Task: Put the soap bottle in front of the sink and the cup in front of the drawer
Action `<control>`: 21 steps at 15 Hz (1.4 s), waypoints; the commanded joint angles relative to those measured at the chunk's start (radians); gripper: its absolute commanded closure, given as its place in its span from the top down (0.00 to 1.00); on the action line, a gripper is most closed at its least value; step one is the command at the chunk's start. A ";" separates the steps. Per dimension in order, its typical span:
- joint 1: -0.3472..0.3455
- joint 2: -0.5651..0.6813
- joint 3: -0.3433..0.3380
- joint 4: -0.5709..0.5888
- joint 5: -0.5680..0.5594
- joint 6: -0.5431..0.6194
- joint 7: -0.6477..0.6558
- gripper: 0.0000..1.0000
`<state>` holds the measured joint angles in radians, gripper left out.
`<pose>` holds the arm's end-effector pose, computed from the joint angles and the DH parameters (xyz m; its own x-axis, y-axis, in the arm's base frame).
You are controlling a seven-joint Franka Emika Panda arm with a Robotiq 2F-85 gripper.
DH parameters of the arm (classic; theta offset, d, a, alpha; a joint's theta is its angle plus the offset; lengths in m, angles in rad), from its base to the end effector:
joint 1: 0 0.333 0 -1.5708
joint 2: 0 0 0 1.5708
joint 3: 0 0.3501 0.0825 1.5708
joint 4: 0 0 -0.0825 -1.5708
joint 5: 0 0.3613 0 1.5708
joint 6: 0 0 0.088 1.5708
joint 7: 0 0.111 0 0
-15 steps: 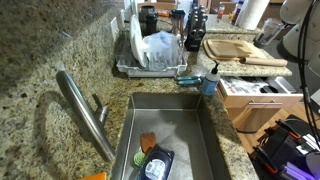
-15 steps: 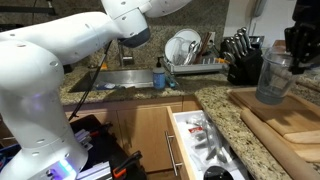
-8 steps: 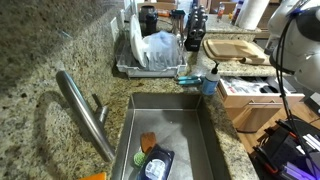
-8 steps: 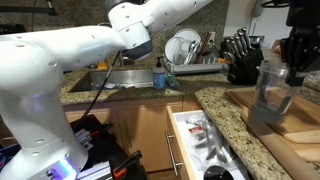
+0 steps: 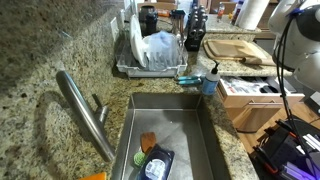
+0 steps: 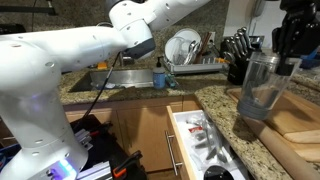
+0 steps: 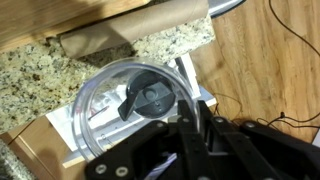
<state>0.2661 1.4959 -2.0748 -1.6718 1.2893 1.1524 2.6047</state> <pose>0.4600 -0.3776 0.4764 -0.5525 0.8335 -0.0019 0.8247 0.5464 -0.1459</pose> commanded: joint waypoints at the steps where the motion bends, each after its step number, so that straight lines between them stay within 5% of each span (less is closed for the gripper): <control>1: -0.077 0.000 -0.056 0.063 0.076 -0.136 0.000 0.01; 5: -0.107 0.000 -0.123 -0.024 0.180 -0.233 0.000 0.01; 6: -0.077 0.000 -0.079 0.011 0.134 -0.160 0.000 0.03; 12: -0.098 -0.011 -0.096 0.002 0.131 -0.222 -0.001 0.01; 17: 0.076 -0.014 0.032 -0.049 -0.020 -0.088 -0.003 0.01; 21: 0.183 -0.009 0.101 -0.159 0.095 -0.001 0.002 0.01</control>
<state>0.3861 1.4865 -2.0008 -1.7243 1.3073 1.0940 2.6065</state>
